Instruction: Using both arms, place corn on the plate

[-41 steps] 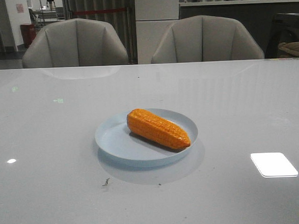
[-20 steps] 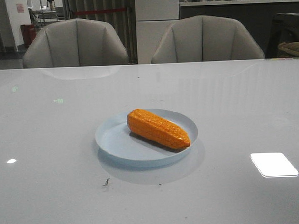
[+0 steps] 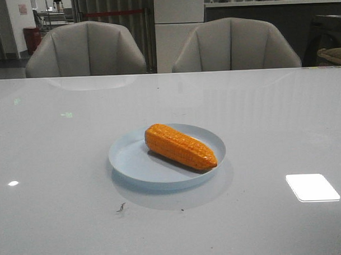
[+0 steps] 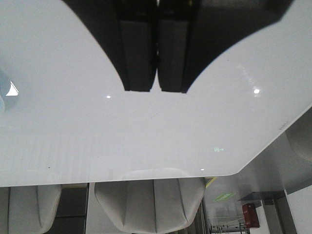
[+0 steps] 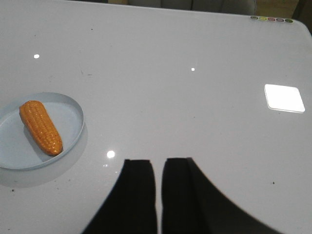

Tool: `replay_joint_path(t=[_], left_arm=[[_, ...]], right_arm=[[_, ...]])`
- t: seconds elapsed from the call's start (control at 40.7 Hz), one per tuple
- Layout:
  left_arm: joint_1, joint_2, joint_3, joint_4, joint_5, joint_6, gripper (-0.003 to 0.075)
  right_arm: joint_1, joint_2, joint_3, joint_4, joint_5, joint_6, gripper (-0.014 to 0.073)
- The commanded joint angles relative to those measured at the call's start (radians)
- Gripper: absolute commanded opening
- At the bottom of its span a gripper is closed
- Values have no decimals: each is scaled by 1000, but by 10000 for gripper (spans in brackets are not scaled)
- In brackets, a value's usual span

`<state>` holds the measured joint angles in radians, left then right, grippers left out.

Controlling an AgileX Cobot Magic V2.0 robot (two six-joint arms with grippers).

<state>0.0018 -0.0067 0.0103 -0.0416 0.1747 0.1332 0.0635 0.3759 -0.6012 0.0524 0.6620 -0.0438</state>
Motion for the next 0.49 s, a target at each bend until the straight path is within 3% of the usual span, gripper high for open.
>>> replay_joint_path(t=[0.0, 0.368, 0.467], left_arm=[[-7, -11, 37, -5, -80, -4, 94], [-7, -11, 37, -5, -80, -4, 94], [-7, -11, 37, -5, -80, -4, 94]], right_arm=[[-8, -75, 60, 8, -168, 0, 48], [-9, -415, 397, 10, -545, 0, 57], [-9, -405, 470, 11, -621, 0, 57]])
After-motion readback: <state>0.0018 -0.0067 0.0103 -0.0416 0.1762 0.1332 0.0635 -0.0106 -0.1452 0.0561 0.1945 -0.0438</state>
